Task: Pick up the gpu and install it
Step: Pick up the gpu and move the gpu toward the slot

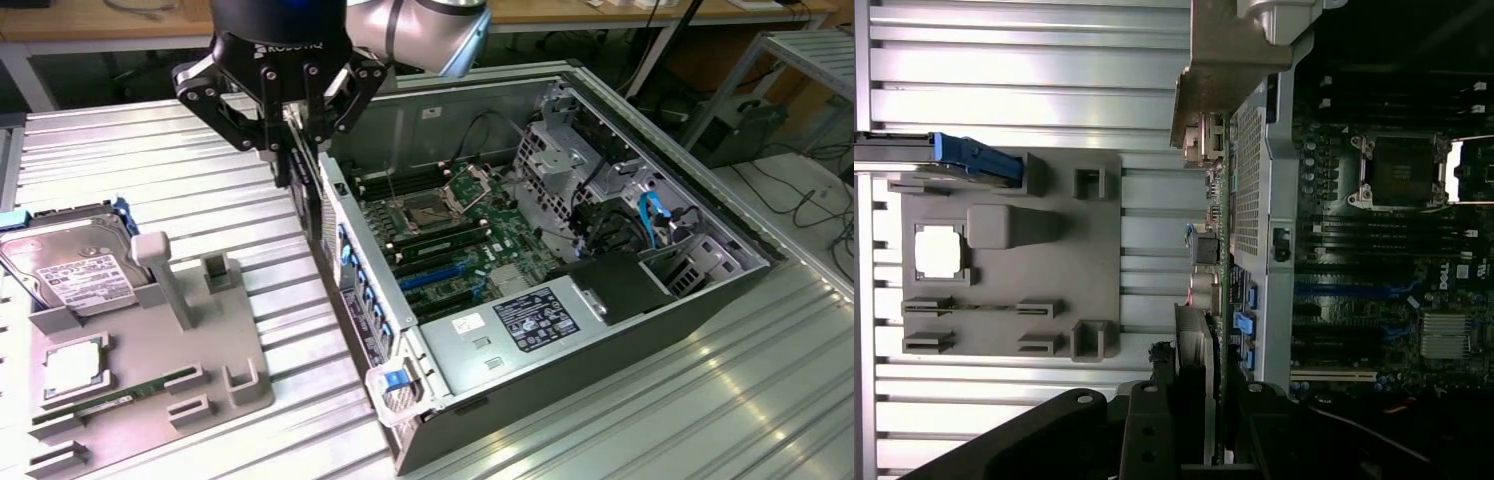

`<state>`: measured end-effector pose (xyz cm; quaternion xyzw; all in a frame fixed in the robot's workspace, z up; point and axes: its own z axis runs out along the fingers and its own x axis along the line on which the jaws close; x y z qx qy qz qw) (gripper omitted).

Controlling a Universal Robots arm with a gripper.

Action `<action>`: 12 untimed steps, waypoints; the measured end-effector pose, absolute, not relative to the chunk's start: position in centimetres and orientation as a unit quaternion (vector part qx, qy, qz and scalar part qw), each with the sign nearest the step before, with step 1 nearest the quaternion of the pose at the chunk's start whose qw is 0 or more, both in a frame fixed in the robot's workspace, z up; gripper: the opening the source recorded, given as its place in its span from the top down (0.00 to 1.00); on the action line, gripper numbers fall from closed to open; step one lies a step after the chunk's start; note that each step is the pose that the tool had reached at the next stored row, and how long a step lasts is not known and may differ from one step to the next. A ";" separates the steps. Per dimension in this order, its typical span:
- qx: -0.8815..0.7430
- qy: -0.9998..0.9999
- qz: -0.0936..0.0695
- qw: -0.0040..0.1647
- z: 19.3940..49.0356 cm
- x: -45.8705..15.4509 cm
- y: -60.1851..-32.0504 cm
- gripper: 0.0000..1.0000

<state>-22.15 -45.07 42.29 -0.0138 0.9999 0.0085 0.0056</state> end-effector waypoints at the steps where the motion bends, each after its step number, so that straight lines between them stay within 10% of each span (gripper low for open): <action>1: -0.014 1.000 0.009 0.006 42.3 -22.0 -45.1 0.72; 12: -0.014 1.000 0.009 0.006 42.3 -20.8 -45.1 0.72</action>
